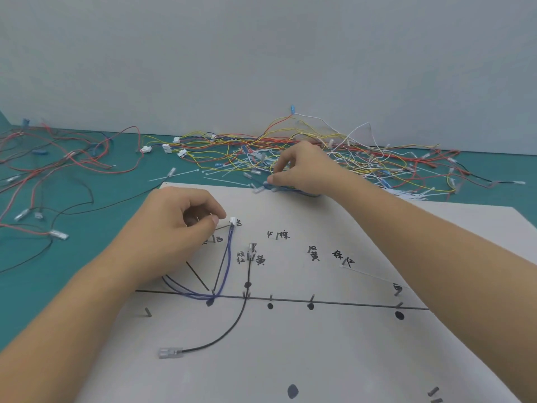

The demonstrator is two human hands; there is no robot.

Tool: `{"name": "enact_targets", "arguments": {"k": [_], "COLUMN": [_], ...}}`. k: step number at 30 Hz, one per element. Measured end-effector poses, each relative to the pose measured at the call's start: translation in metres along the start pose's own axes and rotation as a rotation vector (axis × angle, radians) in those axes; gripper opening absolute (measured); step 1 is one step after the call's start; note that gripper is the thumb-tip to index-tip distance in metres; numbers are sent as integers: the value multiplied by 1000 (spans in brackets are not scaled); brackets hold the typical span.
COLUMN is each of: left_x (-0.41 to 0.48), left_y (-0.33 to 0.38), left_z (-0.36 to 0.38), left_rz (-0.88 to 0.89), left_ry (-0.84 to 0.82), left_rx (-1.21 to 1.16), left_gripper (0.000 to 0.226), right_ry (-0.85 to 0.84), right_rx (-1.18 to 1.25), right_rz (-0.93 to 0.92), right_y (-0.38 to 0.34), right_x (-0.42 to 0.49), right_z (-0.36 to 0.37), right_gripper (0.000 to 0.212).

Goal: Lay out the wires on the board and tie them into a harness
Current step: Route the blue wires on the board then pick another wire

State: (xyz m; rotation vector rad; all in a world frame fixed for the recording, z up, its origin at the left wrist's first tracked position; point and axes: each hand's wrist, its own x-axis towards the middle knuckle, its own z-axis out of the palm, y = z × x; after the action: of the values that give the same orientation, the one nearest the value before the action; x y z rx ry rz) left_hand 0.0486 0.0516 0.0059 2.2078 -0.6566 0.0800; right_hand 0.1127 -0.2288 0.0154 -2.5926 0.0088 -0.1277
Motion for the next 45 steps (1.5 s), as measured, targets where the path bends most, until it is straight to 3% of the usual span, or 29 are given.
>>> {"name": "enact_targets", "arguments": {"k": [2,4,6,10,13,19,25,32,39,45], "left_x": [0,0,1,1,1,0,0,1,0,0], "left_y": [-1,-3,-5,-6,-5,-4,-4,-3,-3,-3], "left_z": [-1,-1,-1,0,1,0,1,2,0,1], "left_rz": [-1,-3,-5,5,6,1,-13,-13,-27,-30], "left_ry": [7,7,3,-6,-9,-7,-13,-15,-13,-12], "left_rx": [-2,-2,-5,-7,-5,-3,-8,6,12,27], "left_gripper": [25,26,27,28,28,29,26,24,23,22], "right_ry": [0,-28,22,167,121,261,177,66,-29,-32], "right_rx": [29,99,228,415,244,94,74,-76,-320,-202], "right_rz": [-5,19,119,386,343,278,261,118,46,17], "right_y": [-2,-4,-2,16,28,36,43,44,37,30], "right_x": [3,3,5,7,6,8,9,5,11,0], "right_z": [4,3,-2,-14,-18,-20,-23,-23,-20,-25], "right_gripper": [7,19,31,23,31,33,43,19,27,27]}}
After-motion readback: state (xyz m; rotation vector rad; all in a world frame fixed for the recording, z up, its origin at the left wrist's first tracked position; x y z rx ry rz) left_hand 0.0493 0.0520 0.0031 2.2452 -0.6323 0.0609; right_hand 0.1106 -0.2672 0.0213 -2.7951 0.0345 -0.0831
